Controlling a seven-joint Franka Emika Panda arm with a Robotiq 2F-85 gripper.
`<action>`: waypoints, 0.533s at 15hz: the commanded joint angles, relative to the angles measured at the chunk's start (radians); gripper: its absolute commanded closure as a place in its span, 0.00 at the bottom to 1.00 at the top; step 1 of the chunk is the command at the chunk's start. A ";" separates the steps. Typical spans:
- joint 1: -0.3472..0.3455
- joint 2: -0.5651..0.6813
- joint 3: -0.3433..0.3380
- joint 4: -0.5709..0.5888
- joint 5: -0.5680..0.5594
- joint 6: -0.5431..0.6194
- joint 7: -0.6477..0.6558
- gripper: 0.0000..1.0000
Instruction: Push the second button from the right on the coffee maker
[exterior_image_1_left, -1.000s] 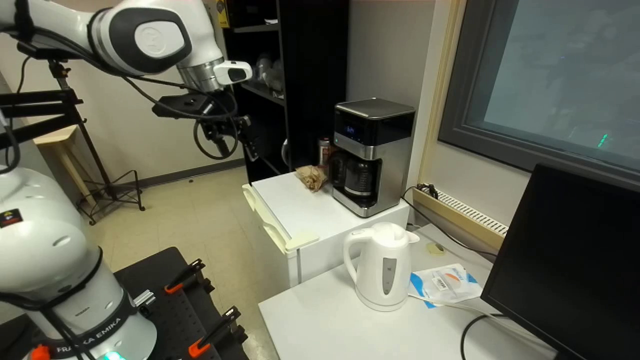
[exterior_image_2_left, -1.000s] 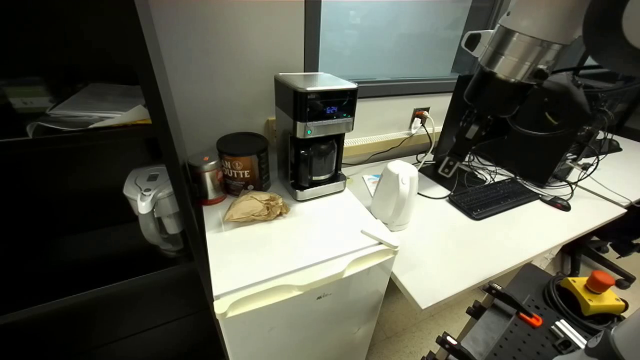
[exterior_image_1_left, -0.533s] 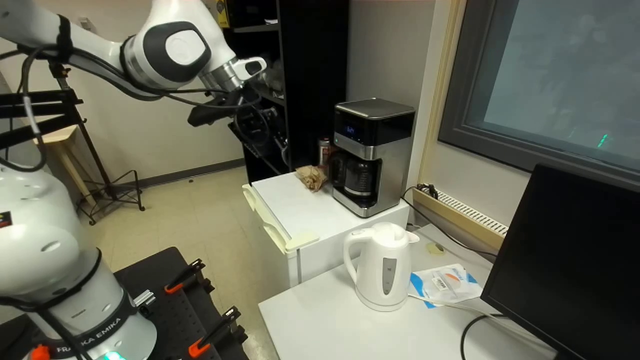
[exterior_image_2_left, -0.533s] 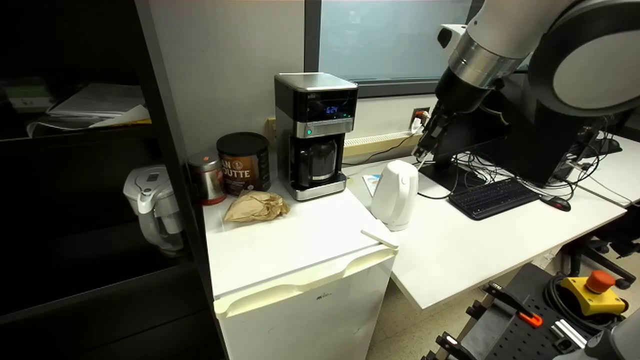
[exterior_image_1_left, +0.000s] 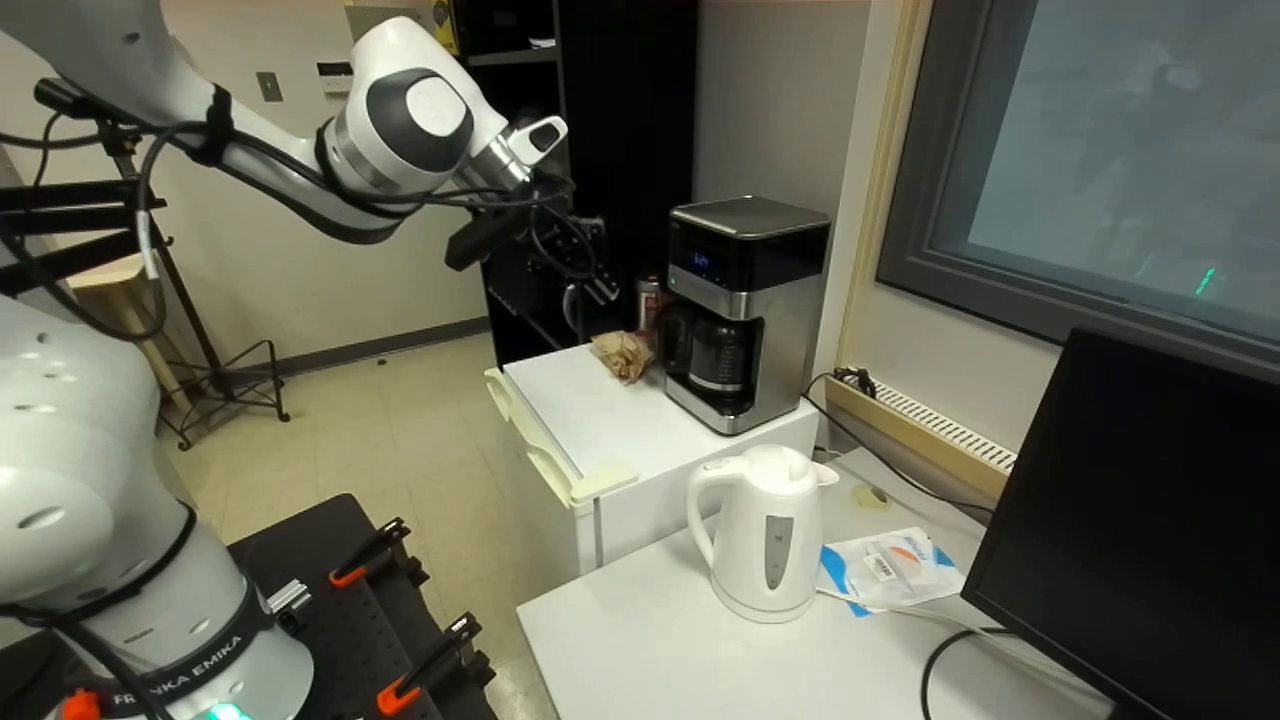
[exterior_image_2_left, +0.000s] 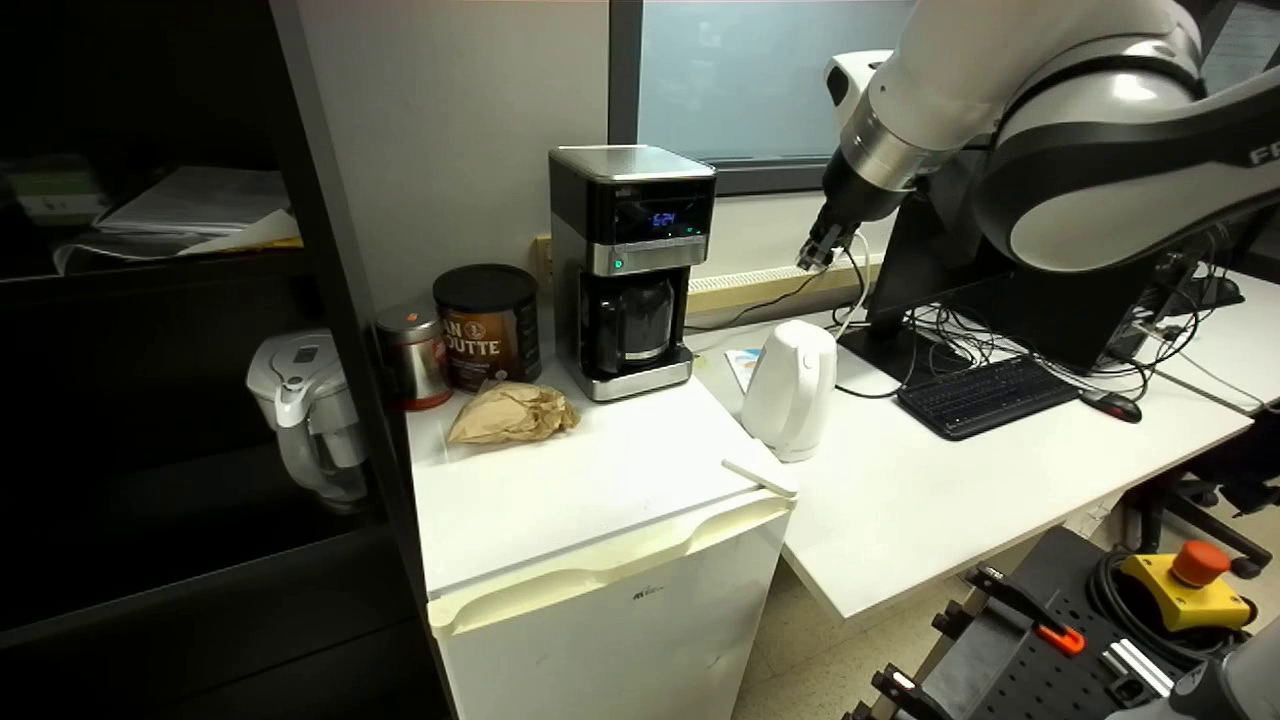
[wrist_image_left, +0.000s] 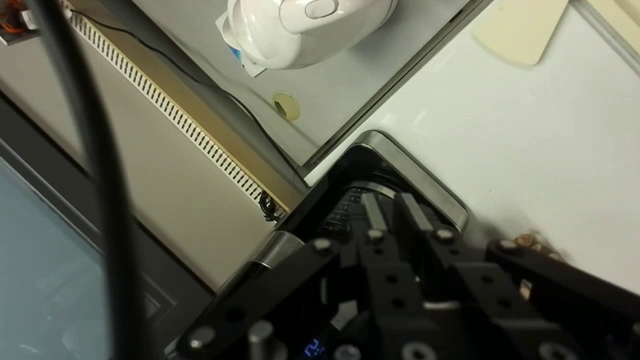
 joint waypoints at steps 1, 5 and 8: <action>-0.081 0.110 0.056 0.080 -0.120 0.065 0.120 1.00; -0.151 0.195 0.106 0.151 -0.260 0.119 0.259 0.97; -0.198 0.249 0.142 0.210 -0.397 0.136 0.382 0.96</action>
